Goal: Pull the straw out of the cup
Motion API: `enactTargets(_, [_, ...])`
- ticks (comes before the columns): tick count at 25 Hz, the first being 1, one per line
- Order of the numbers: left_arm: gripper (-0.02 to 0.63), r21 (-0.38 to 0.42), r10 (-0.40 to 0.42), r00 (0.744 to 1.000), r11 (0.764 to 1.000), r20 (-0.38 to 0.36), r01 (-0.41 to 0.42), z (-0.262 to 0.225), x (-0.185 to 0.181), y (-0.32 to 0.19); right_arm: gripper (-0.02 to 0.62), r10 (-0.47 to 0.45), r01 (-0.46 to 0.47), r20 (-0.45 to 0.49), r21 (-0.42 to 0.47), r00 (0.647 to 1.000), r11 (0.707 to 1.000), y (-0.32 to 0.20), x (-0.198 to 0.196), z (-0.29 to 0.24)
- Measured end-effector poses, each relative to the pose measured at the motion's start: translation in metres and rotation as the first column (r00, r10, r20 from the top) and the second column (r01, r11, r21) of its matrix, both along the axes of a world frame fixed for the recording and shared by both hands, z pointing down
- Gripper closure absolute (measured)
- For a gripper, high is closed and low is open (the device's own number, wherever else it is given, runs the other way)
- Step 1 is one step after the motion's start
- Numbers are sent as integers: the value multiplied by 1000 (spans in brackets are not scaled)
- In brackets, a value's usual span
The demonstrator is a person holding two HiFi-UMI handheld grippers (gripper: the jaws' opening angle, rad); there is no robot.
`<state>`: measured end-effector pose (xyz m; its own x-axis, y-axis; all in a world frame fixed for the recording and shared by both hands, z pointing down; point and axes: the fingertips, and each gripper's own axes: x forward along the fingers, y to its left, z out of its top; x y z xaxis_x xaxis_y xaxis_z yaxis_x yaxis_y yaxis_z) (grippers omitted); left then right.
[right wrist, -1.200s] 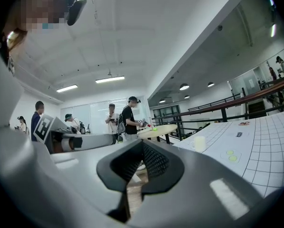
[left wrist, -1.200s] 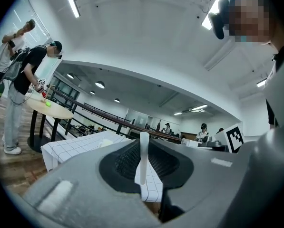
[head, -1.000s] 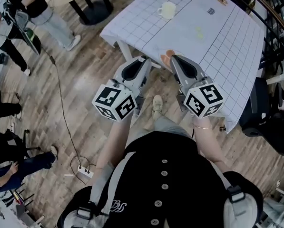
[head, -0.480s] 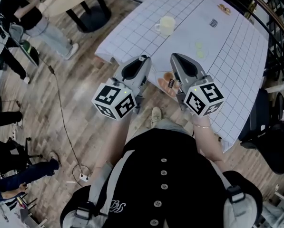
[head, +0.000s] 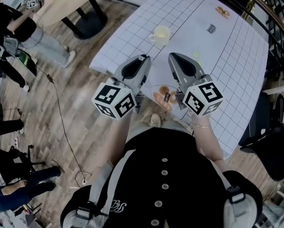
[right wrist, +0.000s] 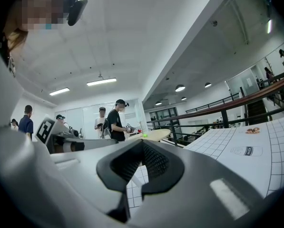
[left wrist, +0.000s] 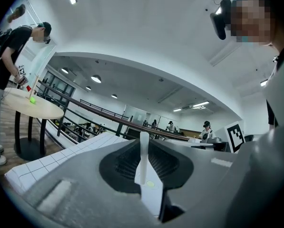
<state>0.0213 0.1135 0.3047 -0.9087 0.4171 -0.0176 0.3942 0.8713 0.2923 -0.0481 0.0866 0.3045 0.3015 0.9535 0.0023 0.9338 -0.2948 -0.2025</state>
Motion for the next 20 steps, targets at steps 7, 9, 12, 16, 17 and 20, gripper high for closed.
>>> enactTargets(7, [557, 31, 39, 999, 999, -5, -39, 9, -4, 4, 595, 28, -29, 7, 17, 1000, 999, 4, 0, 2])
enactTargets(9, [557, 35, 44, 999, 998, -6, -44, 11, -9, 4, 595, 32, -32, 1, 21, 999, 999, 4, -5, 5])
enactTargets(12, [557, 43, 54, 998, 998, -8, -54, 16, -5, 4, 595, 45, -45, -6, 32, 999, 999, 3, -1, 12])
enactTargets(16, [557, 54, 74, 997, 996, -15, -74, 20, -16, 18, 595, 66, -66, -6, 42, 998, 997, 15, -11, 15])
enactTargets(17, [557, 56, 80, 997, 995, -19, -78, 20, -24, 24, 595, 72, -72, -8, 42, 997, 997, 21, -20, 15])
enactTargets(20, [557, 57, 104, 994, 993, -30, -102, 21, -38, 40, 595, 100, -99, -17, 43, 995, 994, 35, -34, 15])
